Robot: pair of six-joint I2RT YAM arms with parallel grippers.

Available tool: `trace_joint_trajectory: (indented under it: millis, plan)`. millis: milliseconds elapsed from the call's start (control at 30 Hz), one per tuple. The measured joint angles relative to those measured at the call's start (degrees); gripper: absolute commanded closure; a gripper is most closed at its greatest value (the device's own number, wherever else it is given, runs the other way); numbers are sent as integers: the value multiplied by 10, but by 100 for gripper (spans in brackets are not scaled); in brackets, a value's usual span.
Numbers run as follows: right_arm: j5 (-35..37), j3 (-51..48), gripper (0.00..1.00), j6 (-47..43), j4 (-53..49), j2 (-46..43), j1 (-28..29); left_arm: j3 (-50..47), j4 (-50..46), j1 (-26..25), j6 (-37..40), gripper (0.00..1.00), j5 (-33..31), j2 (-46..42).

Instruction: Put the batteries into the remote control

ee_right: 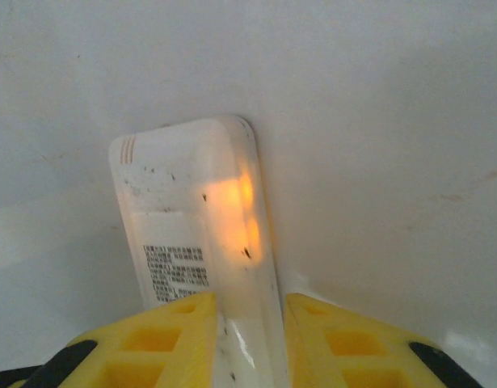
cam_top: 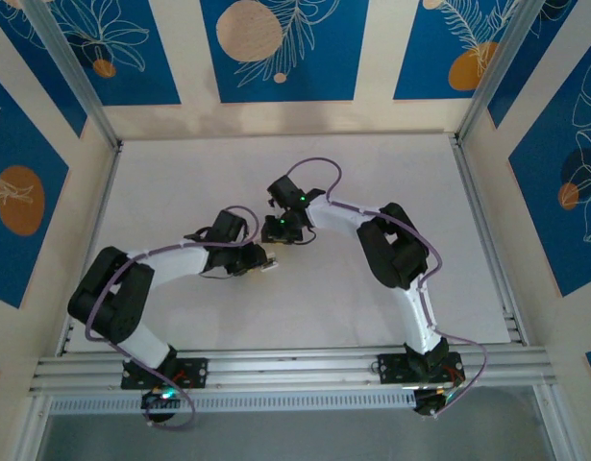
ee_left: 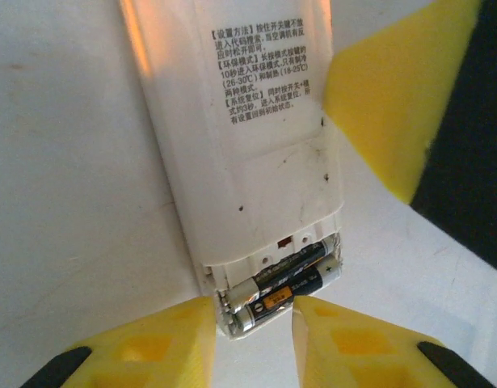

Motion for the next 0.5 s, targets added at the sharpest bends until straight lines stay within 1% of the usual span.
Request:
trace_joint_trajectory:
  millis: [100,233,333,400,467,500]
  plan:
    - [7,-2,67,0,-10,-17,-1,1,-11,0,0,68,-9,-14]
    - [13,-15,68,0,-14,-50,-1,4,-29,0,6,68,-21,-40]
    - [16,-39,76,4,-12,-83,1,5,-47,0,12,64,-37,-73]
    - [18,-66,83,15,-10,-108,5,5,-64,0,17,60,-54,-110]
    - [19,-88,91,28,-10,-127,16,5,-77,0,27,57,-71,-158]
    - [19,-94,94,34,-11,-131,21,5,-82,0,30,56,-77,-177]
